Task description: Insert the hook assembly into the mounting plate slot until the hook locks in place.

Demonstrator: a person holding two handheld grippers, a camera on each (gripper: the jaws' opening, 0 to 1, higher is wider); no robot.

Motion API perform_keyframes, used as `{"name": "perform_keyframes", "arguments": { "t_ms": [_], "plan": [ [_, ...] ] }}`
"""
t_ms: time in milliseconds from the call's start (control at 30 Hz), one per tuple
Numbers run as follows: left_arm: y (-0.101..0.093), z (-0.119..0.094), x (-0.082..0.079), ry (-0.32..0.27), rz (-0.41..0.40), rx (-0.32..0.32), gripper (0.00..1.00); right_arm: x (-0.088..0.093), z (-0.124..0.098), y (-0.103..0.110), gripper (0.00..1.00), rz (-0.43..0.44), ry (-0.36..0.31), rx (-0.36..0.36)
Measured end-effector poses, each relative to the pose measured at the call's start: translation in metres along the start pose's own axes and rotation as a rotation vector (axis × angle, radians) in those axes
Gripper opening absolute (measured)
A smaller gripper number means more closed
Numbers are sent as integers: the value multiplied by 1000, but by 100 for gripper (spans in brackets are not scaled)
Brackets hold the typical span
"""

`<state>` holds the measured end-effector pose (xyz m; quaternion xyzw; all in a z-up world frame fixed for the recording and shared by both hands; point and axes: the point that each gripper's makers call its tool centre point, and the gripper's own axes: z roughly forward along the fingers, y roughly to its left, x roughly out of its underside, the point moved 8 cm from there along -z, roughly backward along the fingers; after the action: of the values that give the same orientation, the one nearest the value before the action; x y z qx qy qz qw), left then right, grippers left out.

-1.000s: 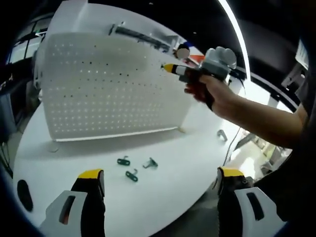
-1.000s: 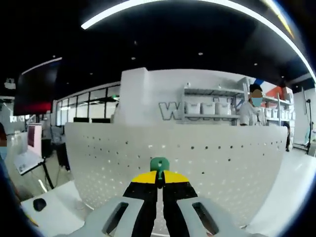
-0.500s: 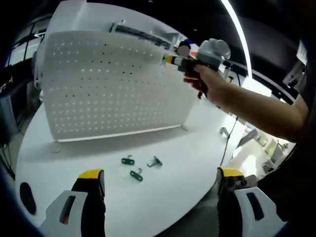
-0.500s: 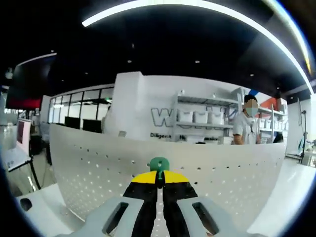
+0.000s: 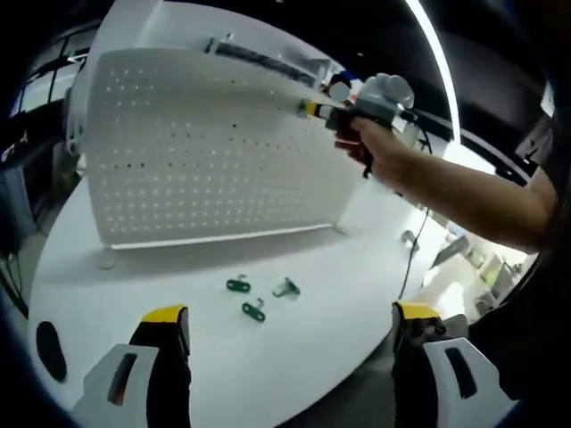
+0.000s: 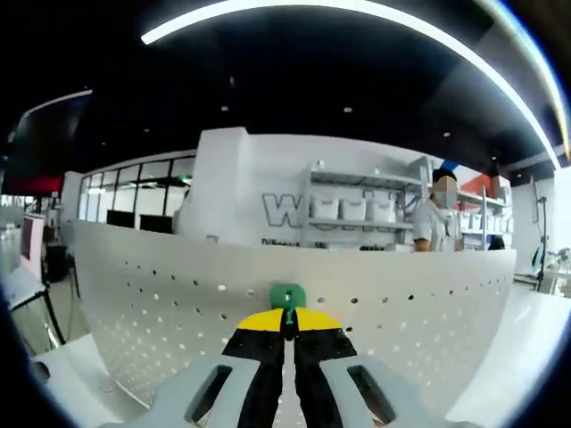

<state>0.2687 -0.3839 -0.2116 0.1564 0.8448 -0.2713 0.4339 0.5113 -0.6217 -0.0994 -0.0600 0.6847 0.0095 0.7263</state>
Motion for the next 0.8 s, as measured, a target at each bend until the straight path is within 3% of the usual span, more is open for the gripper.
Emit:
{"name": "perform_keyframes", "arguments": {
  "t_ms": [233, 800],
  "plan": [
    [7, 2, -2, 0, -8, -8, 96, 3, 1, 2, 0, 1, -10, 8],
    [10, 6, 0, 10, -19, -11, 95, 11, -4, 3, 0, 98, -117, 24]
  ]
}}
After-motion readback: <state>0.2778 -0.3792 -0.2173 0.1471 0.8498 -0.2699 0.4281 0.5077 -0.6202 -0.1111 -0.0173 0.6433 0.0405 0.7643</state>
